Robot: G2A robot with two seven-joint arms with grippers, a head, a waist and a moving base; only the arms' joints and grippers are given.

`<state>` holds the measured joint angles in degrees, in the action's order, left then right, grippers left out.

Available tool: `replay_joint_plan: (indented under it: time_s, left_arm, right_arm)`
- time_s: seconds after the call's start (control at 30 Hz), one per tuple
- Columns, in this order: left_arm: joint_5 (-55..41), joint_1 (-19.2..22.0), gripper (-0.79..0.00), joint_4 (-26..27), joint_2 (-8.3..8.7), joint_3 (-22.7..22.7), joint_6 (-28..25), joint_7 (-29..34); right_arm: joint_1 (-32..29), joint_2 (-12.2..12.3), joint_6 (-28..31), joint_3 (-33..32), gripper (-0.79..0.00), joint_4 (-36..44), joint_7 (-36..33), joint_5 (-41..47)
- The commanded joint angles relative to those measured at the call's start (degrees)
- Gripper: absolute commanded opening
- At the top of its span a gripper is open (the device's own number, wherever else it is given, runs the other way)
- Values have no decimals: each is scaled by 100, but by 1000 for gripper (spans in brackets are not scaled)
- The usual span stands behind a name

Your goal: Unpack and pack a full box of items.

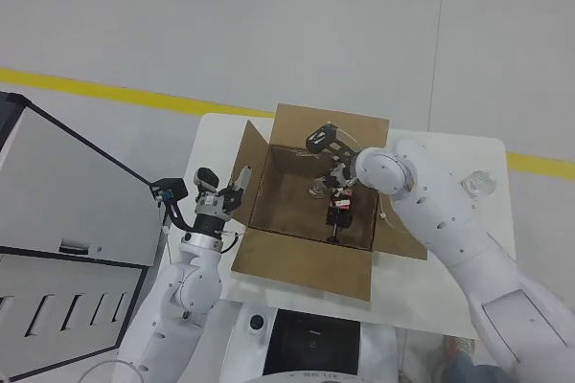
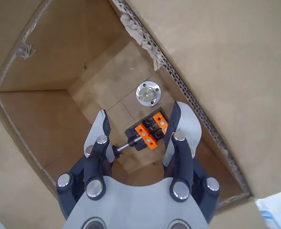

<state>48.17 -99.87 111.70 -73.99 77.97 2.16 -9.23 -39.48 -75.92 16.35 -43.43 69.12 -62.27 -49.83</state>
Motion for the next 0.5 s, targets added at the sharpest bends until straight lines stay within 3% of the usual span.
replay_joint_plan:
  time_s: [0.0, 0.33, 0.4, 0.43, 0.47]
  left_arm:
    - [0, 0, 0, 0, 0, 0, 0, 0]
    - [0, 0, 0, 0, 0, 0, 0, 0]
    - [0, 0, 0, 0, 0, 0, 0, 0]
    - [0, 0, 0, 0, 0, 0, 0, 0]
    - [0, 0, 0, 0, 0, 0, 0, 0]
  right_arm:
    - [103, -61, -26, 246, 0, -5, 15, -300]
    - [46, -57, 75, 266, 0, -12, 88, -296]
    - [34, -41, 515, 282, -259, -174, 211, -320]
    - [100, -41, 943, 363, -517, -176, 211, -417]
    - [159, -41, 1267, 396, -545, -225, 271, -448]
